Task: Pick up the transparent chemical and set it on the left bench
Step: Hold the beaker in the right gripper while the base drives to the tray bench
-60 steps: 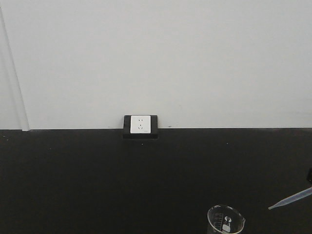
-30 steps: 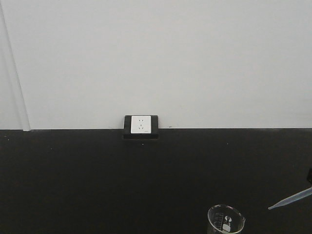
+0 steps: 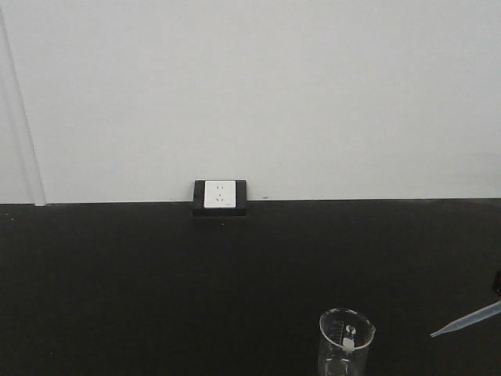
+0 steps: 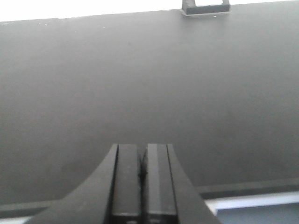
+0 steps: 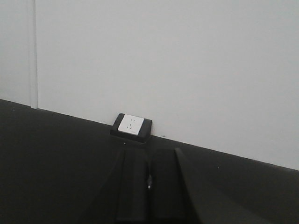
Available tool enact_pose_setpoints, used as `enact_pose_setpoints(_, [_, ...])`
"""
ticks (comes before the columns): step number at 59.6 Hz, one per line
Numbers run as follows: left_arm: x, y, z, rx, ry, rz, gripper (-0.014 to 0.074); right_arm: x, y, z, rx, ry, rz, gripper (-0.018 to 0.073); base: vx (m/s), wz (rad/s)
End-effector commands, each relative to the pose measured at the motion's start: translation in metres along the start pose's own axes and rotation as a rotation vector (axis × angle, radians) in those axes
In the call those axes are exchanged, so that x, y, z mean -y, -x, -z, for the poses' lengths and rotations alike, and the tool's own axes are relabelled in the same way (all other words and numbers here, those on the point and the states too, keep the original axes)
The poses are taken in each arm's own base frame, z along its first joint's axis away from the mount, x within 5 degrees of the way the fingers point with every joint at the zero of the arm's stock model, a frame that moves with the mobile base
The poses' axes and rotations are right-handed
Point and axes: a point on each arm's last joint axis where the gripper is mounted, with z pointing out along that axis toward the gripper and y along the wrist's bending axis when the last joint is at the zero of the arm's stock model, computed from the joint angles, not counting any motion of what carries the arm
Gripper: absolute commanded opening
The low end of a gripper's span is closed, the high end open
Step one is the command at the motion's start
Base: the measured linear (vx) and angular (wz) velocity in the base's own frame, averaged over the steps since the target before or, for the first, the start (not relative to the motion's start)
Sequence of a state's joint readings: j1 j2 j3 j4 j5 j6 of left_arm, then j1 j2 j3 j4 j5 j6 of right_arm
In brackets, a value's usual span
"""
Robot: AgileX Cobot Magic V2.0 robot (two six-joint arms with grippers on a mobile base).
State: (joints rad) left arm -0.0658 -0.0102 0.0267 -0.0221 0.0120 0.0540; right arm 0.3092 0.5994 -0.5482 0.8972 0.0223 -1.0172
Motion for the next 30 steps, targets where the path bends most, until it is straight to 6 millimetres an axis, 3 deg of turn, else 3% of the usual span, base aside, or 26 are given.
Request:
enact_pose_setpoints(1, [-0.0001, 0.0028, 0.0013, 0.081, 0.002, 0.009, -0.0003, 0.0054, 0.0126, 0.0013, 0.056, -0.048, 0.008, -0.0004, -0.18, -0.06])
enact_pose_setpoints(30, [-0.0001, 0.0028, 0.0013, 0.081, 0.002, 0.009, -0.0003, 0.0054, 0.0126, 0.0013, 0.056, -0.048, 0.008, -0.0004, -0.26, -0.04])
